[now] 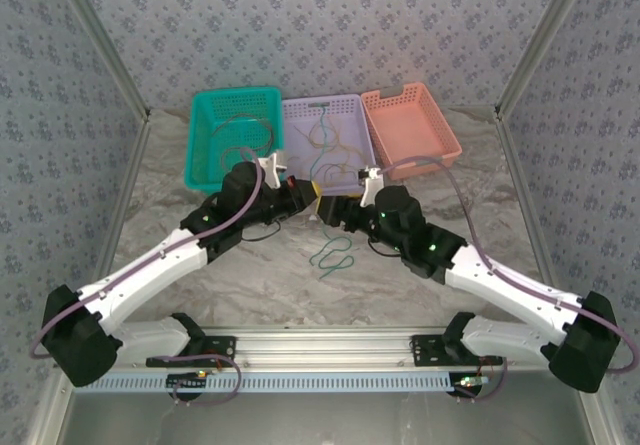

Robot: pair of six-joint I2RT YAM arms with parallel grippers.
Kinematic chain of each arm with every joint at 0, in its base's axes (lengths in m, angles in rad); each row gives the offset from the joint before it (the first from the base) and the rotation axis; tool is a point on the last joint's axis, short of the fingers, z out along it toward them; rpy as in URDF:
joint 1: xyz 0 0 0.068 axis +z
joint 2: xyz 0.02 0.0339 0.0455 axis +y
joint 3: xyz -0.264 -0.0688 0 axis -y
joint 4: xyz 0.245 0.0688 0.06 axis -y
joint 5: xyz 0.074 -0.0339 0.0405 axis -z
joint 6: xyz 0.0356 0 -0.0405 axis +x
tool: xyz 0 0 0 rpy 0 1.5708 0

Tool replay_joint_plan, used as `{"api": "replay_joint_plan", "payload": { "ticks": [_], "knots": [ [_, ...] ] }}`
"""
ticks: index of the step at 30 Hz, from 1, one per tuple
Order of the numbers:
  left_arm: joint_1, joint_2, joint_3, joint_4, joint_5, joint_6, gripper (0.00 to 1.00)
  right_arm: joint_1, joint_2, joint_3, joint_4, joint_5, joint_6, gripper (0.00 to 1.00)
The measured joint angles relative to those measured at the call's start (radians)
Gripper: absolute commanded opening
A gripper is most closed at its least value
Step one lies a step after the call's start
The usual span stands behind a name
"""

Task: Untangle the cables

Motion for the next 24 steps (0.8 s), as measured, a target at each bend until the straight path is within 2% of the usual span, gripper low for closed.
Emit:
{"api": "replay_joint_plan", "payload": {
  "ticks": [8, 12, 15, 17, 19, 20, 21, 22, 24],
  "knots": [
    [-0.023, -0.004, -0.005, -0.033, 0.018, 0.003, 0.0, -0.021, -0.126, 0.013, 0.02, 0.043, 0.002, 0.72],
    [-0.037, 0.0, -0.005, -0.033, 0.018, 0.01, 0.0, -0.06, -0.066, 0.053, 0.03, 0.026, 0.009, 0.7],
    [-0.051, 0.01, -0.005, -0.035, 0.022, 0.011, 0.0, -0.08, 0.028, 0.107, 0.043, 0.0, 0.022, 0.65],
    [-0.056, 0.016, -0.005, -0.036, 0.022, 0.016, 0.0, -0.082, 0.086, 0.142, 0.051, -0.015, 0.034, 0.55],
    [-0.058, 0.018, -0.005, -0.039, 0.026, 0.021, 0.0, -0.085, 0.136, 0.168, 0.066, -0.031, 0.045, 0.31],
    [-0.058, 0.018, -0.005, -0.041, 0.026, 0.023, 0.0, -0.089, 0.16, 0.178, 0.072, -0.038, 0.053, 0.13],
    [-0.058, 0.019, -0.005, -0.043, 0.026, 0.026, 0.0, -0.092, 0.177, 0.183, 0.076, -0.041, 0.059, 0.04],
    [-0.058, 0.019, -0.005, -0.047, 0.026, 0.029, 0.0, -0.095, 0.187, 0.185, 0.076, -0.041, 0.064, 0.0],
    [-0.058, 0.021, -0.005, -0.055, 0.025, 0.036, 0.0, -0.101, 0.201, 0.186, 0.073, -0.04, 0.08, 0.0]
  ]
}}
